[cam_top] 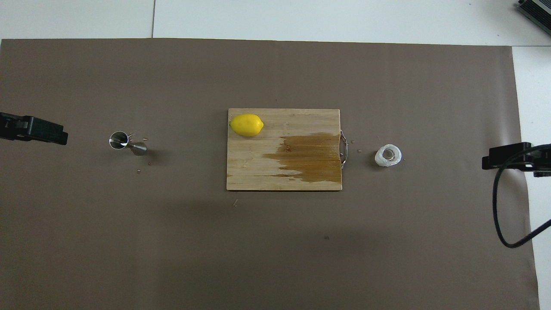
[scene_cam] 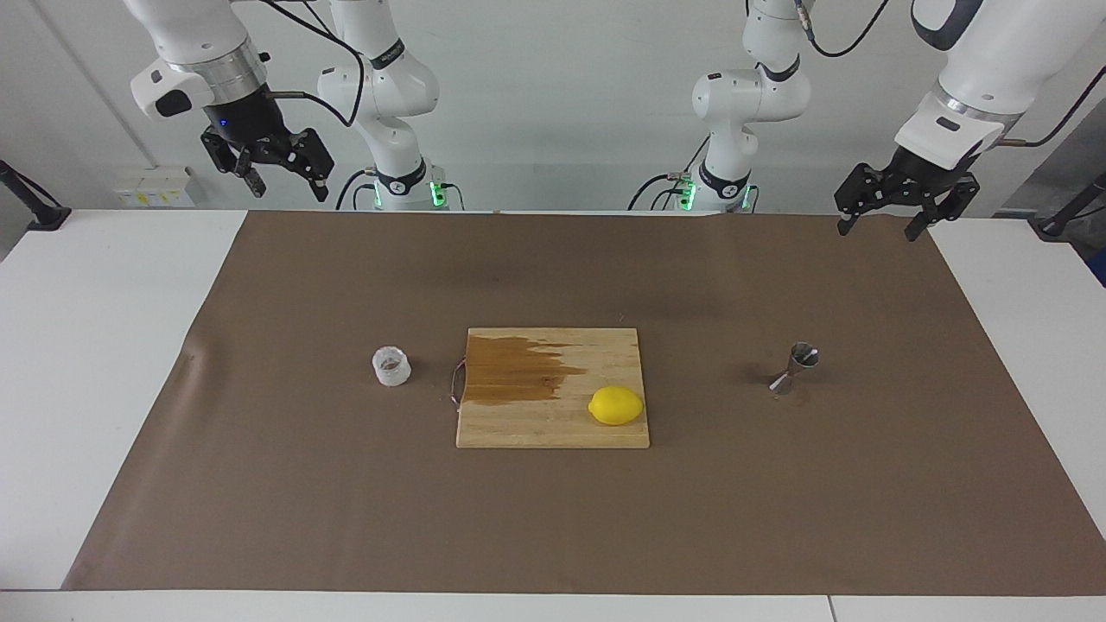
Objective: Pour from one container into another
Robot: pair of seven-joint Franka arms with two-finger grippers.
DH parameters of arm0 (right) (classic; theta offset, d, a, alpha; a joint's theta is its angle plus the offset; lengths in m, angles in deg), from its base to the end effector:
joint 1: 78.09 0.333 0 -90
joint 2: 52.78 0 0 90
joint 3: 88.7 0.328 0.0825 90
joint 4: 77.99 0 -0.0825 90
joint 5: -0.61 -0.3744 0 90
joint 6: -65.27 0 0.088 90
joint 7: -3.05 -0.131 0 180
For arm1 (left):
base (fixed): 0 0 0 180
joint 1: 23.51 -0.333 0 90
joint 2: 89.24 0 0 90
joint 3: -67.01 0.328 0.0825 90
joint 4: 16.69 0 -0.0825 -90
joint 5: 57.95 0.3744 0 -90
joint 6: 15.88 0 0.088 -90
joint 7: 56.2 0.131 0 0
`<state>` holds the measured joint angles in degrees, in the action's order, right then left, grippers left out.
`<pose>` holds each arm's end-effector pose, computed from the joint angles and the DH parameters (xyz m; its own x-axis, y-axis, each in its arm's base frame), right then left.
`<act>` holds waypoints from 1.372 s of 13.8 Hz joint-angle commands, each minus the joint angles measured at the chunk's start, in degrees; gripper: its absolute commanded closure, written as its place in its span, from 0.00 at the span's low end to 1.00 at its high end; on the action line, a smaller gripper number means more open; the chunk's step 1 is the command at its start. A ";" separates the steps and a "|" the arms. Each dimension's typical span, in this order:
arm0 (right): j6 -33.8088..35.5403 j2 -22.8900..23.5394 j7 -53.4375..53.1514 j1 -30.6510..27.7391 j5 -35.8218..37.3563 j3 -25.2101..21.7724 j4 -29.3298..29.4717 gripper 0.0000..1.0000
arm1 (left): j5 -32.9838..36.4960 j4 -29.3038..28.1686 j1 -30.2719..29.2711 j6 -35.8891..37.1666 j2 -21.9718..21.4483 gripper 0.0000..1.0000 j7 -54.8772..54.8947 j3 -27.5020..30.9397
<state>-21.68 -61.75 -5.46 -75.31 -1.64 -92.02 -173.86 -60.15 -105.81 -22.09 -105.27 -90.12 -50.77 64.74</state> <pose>0.4879 -0.0017 0.6416 0.9880 -0.1544 -0.0065 -0.1545 -0.9868 -0.0478 0.5383 -0.0400 0.6271 0.9870 -0.1588 0.0235 -0.1596 -0.9865 0.0357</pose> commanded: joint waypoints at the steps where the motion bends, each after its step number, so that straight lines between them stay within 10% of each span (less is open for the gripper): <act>1: 0.55 -0.52 0.07 -0.49 0.23 0.24 -0.28 0.00 | -2.71 -4.84 0.78 -3.86 -2.20 0.00 -0.42 0.78; 8: 0.55 -0.52 0.07 -0.49 0.23 0.24 -0.28 0.00 | -9.12 -3.78 -1.32 -7.37 4.83 0.00 -8.02 1.22; 19: 0.55 -0.52 0.07 -0.49 0.23 0.24 -0.28 0.00 | -23.35 -24.60 -6.51 -21.86 -3.16 0.00 -40.26 1.39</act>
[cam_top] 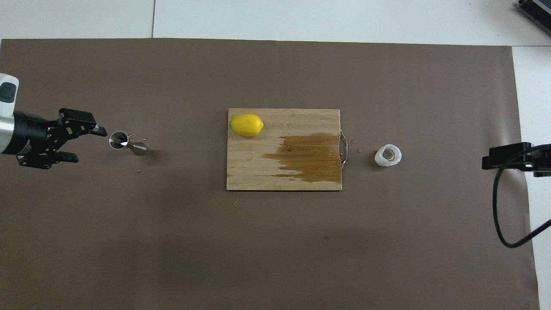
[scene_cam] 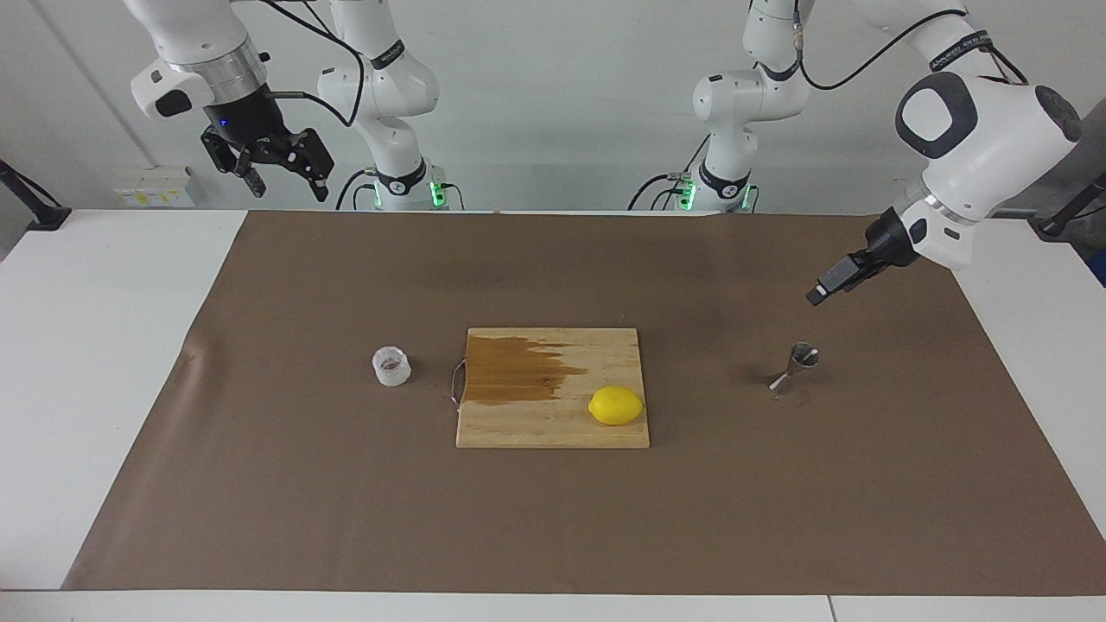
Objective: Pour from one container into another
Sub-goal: 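Reach the open left gripper toward the small metal cup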
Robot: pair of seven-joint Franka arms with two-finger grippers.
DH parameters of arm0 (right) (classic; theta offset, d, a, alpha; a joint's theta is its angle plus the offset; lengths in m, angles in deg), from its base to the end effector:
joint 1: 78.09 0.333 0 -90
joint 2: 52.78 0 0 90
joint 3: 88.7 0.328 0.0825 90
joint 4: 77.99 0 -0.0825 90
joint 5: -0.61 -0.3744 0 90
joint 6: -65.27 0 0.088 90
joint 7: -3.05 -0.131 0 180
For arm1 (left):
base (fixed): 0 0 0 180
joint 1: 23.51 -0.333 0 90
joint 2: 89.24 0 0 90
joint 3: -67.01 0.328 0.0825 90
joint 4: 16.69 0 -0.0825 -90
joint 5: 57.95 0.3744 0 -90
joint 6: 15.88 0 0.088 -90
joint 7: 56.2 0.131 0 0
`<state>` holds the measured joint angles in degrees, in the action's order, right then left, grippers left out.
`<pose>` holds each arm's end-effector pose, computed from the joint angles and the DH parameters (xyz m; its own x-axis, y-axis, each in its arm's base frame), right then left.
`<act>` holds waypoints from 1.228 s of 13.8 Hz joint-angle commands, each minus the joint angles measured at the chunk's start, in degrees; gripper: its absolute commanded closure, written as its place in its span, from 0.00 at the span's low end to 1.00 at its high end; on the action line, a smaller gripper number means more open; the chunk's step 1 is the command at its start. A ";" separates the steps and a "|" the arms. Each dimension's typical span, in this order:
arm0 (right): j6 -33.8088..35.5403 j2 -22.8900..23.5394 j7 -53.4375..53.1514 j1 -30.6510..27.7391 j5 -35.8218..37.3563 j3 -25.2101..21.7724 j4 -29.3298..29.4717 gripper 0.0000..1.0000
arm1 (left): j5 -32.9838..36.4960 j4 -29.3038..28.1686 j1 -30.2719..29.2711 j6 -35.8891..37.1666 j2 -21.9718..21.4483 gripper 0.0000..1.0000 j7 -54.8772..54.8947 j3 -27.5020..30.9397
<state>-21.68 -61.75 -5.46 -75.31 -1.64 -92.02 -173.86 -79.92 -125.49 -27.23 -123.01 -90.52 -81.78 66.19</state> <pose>0.4879 -0.0017 0.6416 0.9880 -0.1544 -0.0065 -0.1545 -0.9868 -0.0478 0.5475 -0.0095 0.5040 0.8211 0.5421 -0.1784 0.5698 -0.7611 0.3098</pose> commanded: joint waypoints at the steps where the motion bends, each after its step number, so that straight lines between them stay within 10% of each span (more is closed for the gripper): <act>1: 0.55 -0.52 0.07 -0.41 0.23 0.24 -0.28 0.00 | -6.04 -5.80 -1.46 -5.09 -2.85 0.00 -14.18 -0.06; 10: 0.55 -0.52 0.07 -0.49 0.23 0.24 -0.28 0.00 | -25.20 -19.60 -1.56 -28.89 -3.03 0.00 -48.31 -0.15; 17: 0.55 -0.52 0.07 -0.49 0.23 0.24 -0.28 0.00 | -43.49 -26.11 2.92 -46.05 -2.50 0.00 -50.97 -0.33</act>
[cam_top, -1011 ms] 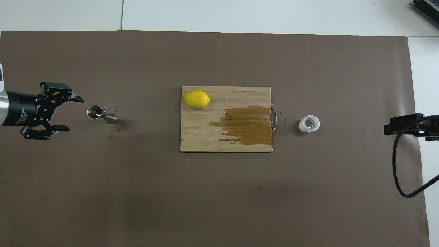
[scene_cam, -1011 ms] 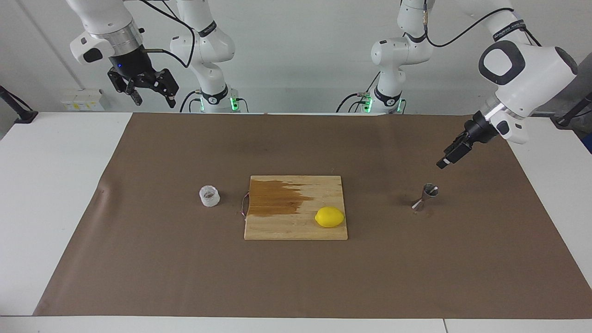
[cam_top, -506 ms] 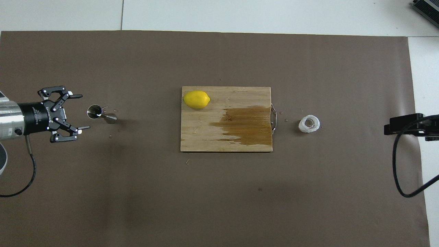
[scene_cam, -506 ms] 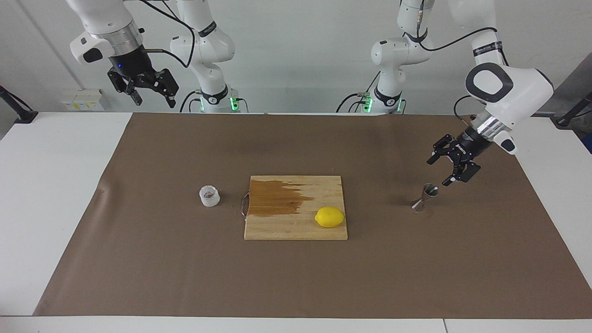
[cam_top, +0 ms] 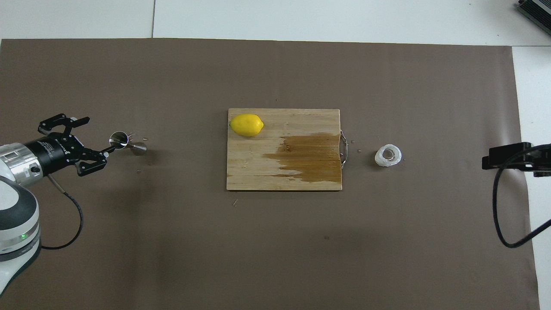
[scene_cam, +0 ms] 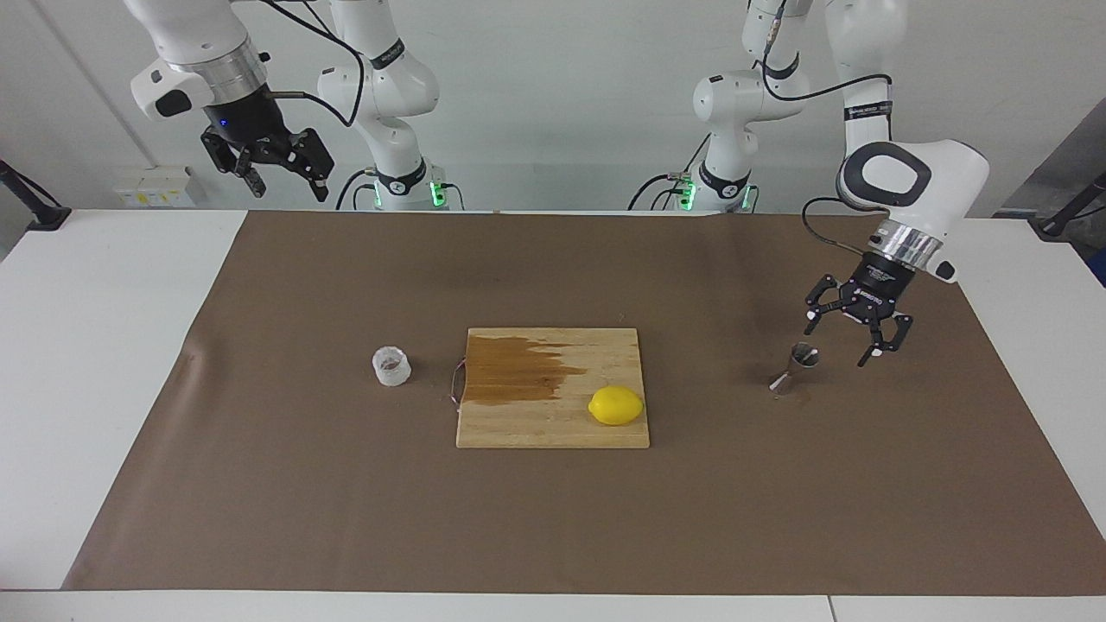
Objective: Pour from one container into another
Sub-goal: 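Reach the open left gripper toward the small metal cup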
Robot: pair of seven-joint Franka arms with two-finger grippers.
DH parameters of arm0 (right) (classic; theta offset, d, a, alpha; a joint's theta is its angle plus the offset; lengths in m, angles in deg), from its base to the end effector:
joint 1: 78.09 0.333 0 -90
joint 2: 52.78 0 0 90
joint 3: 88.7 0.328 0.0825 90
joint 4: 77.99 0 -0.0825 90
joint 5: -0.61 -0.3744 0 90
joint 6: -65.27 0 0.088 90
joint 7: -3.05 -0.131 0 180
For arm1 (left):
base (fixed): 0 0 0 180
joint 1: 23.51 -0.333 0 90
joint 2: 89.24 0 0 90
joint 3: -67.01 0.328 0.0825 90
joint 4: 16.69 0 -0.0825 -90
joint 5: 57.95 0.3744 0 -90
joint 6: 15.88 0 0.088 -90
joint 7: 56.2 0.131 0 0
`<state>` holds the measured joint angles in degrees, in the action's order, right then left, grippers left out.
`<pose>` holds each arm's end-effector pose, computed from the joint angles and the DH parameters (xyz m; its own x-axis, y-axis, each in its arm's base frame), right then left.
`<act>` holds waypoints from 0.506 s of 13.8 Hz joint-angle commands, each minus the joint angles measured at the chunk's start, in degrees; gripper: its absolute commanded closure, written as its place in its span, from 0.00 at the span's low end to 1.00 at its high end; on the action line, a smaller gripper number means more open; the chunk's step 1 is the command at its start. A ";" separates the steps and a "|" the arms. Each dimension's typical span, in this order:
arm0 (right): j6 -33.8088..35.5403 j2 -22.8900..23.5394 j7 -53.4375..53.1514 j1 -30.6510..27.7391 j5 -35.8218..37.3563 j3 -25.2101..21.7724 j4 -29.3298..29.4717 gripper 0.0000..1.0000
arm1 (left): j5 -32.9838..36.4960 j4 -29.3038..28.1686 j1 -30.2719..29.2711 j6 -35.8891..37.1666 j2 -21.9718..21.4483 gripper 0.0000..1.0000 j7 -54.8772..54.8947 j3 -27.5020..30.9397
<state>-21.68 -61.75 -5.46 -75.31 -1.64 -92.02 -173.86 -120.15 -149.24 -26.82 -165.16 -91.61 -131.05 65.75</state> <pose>0.4879 -0.0017 0.6416 0.9880 -0.1544 -0.0065 -0.1545 -0.9868 -0.0478 0.5305 0.0267 0.3871 -0.4043 0.6355 -0.6578 0.7532 0.6394 0.1547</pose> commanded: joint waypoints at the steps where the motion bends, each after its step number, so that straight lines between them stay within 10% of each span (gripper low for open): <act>1: 0.55 -0.52 0.07 -0.49 0.23 0.24 -0.28 0.00 | -4.31 -2.98 2.87 -4.00 -1.49 0.00 -1.70 0.12; 7: 0.55 -0.52 0.07 -0.49 0.23 0.24 -0.28 0.00 | -10.02 -5.27 5.85 -9.70 -1.41 0.00 -1.62 0.12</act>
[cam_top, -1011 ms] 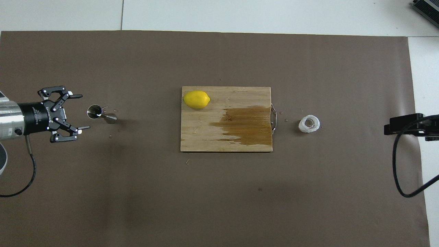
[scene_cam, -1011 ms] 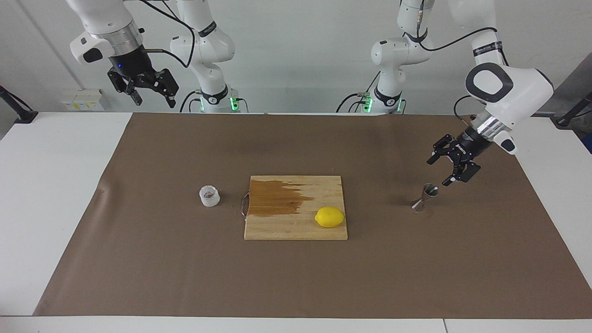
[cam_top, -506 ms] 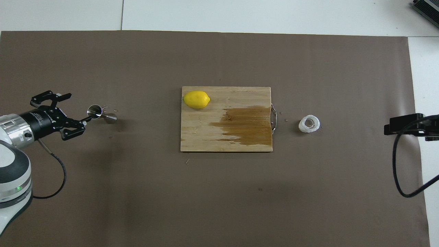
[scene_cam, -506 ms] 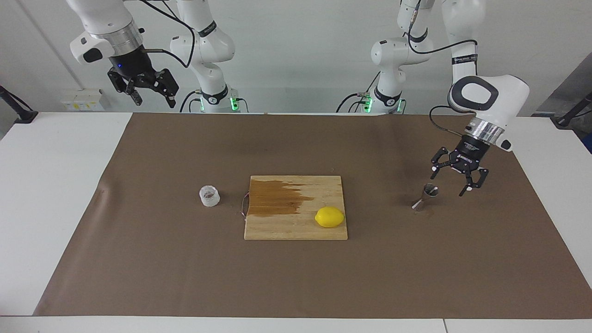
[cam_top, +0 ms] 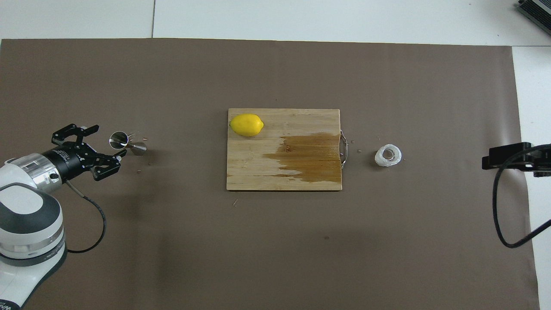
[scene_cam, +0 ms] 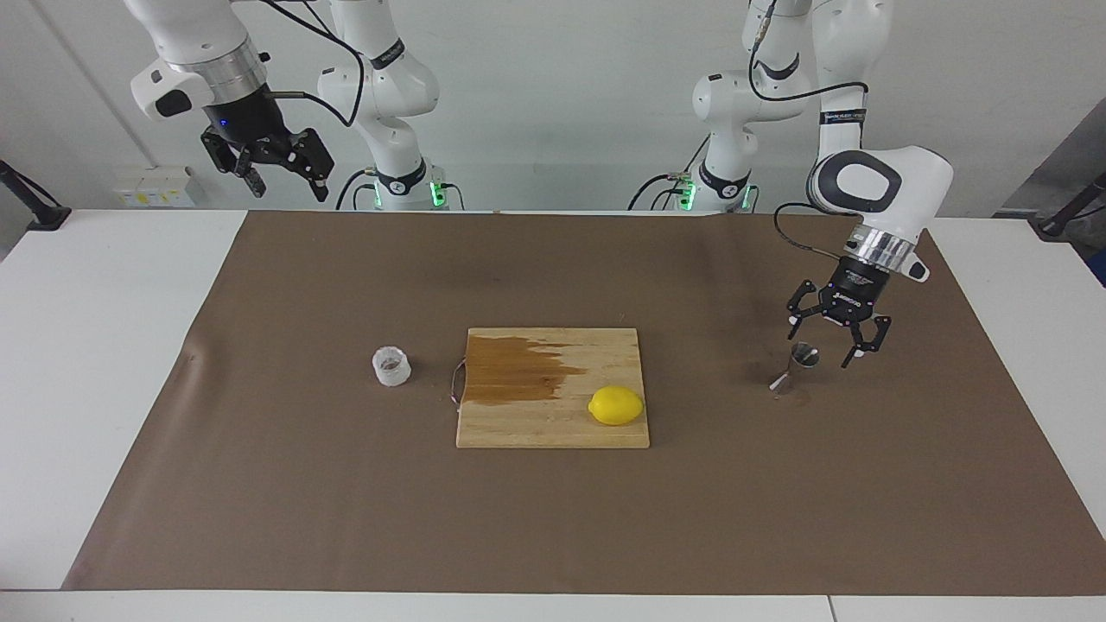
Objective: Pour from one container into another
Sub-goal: 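Reach the open left gripper toward the small metal cup, then close the left gripper around the small metal cup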
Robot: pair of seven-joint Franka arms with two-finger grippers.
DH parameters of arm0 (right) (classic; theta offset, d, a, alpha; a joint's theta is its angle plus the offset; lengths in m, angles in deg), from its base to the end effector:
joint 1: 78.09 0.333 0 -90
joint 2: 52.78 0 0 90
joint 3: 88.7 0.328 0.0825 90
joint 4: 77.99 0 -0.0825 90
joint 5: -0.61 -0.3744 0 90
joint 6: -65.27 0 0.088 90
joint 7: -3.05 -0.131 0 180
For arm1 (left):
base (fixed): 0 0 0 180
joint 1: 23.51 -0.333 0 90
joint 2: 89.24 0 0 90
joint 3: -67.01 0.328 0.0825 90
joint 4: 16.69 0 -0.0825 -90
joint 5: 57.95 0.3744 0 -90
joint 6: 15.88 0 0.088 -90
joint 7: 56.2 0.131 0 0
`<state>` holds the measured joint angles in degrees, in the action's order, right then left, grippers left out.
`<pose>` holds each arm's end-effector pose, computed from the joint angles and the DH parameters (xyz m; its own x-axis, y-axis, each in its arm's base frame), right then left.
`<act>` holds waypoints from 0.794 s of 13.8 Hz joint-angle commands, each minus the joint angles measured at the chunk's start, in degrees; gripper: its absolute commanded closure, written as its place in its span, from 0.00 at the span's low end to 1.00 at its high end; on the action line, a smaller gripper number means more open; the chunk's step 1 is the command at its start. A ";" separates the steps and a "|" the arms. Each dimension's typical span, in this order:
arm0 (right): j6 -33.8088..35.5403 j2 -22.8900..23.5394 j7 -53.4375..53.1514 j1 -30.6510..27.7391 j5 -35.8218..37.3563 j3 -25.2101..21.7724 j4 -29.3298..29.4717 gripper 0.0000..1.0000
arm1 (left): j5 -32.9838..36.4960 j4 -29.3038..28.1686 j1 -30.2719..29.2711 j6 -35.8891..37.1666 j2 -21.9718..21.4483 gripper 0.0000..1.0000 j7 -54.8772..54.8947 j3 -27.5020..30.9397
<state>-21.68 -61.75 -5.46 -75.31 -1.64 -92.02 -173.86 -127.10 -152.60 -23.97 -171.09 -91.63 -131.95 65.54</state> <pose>0.4879 -0.0017 0.6416 0.9880 -0.1544 -0.0065 -0.1545 -0.9868 -0.0478 0.5165 0.0142 0.3653 -0.4843 0.5631 -0.6696 0.6816 0.7227 0.1148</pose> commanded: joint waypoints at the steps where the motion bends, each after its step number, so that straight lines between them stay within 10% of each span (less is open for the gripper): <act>1: 0.55 -0.52 0.07 -0.49 0.23 0.24 -0.28 0.00 | -3.61 -1.91 3.28 -4.39 -1.30 0.00 -0.71 0.33; 11: 0.55 -0.52 0.07 -0.49 0.23 0.24 -0.28 0.00 | -6.16 -1.82 5.91 -8.43 0.28 0.00 -0.71 0.24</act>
<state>-21.68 -61.75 -5.46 -75.31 -1.64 -92.02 -173.86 -131.34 -153.59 -20.64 -176.38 -91.49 -132.14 65.48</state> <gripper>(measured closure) 0.000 0.000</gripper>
